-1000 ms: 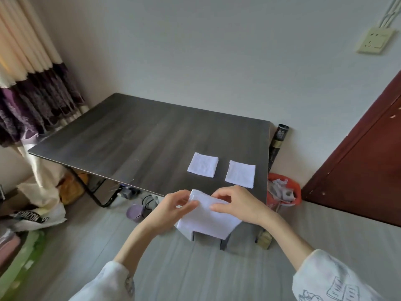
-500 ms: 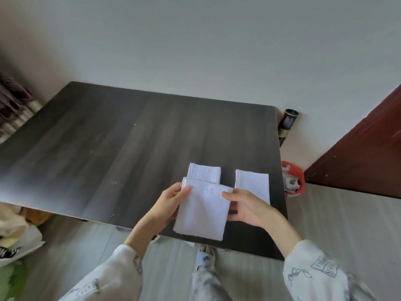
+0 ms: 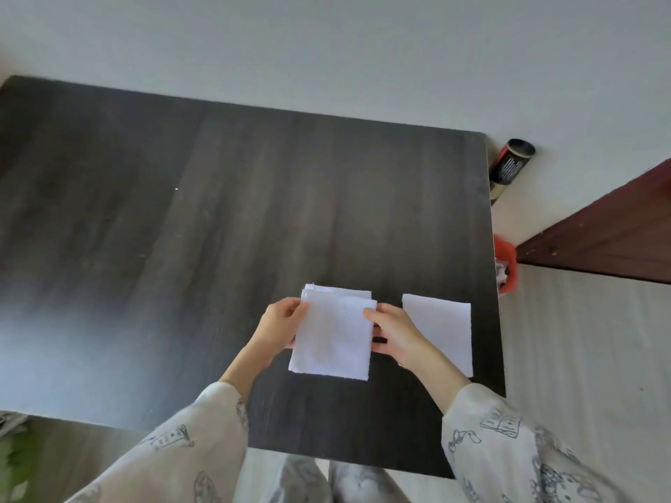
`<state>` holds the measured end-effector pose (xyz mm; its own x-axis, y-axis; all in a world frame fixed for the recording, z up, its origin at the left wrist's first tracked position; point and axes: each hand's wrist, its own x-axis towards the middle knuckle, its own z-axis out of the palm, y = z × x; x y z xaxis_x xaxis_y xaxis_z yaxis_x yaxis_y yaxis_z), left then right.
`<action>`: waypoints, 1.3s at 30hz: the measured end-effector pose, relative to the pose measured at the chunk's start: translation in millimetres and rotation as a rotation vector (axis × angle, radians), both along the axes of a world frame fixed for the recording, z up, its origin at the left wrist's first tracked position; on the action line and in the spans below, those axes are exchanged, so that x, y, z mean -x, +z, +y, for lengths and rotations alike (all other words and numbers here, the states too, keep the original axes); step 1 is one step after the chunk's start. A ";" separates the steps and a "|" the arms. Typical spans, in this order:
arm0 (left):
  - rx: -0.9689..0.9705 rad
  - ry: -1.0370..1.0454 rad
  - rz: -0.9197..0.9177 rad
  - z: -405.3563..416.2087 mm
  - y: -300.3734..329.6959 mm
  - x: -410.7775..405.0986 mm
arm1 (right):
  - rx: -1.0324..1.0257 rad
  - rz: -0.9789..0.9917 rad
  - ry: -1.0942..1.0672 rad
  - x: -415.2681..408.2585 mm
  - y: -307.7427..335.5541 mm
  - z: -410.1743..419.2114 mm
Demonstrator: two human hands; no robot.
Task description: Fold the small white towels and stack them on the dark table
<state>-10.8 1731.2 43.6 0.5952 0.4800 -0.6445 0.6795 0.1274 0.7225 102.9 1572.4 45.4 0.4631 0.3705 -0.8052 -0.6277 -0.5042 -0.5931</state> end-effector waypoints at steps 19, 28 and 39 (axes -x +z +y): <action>-0.102 -0.106 0.123 20.2 -36.5 -27.1 | 0.267 -0.252 0.061 -14.4 -36.0 26.2; -0.133 -0.126 0.118 20.4 -40.8 -27.9 | 0.313 -0.317 0.100 -15.9 -39.7 28.0; -0.187 -0.167 0.130 18.2 -41.8 -29.4 | 0.354 -0.412 0.093 -12.4 -45.2 30.4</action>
